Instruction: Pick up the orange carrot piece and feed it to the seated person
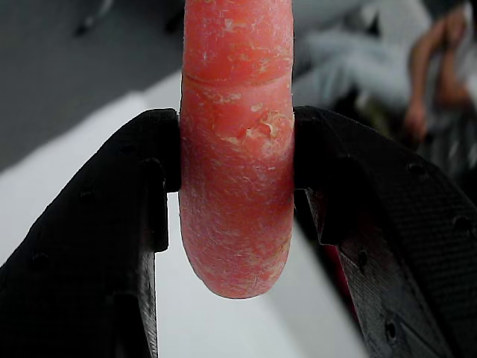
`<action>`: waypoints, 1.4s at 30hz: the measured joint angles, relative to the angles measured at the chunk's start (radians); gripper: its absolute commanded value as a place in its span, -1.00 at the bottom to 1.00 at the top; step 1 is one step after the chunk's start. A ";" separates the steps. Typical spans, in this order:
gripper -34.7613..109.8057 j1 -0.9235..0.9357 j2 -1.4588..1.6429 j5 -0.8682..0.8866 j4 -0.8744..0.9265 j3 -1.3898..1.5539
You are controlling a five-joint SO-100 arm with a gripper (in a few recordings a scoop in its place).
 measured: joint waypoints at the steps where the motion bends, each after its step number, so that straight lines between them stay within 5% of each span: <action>1: -0.56 -0.023 -0.028 -0.043 0.000 -0.041; 9: -0.56 -0.124 -0.100 -0.367 -0.014 -0.092; 17: -0.56 -0.218 -0.149 -0.568 -0.350 -0.107; 28: -0.56 -0.242 -0.348 -0.658 -0.785 -0.107; 42: -0.56 -0.241 -0.383 -0.658 -0.890 -0.107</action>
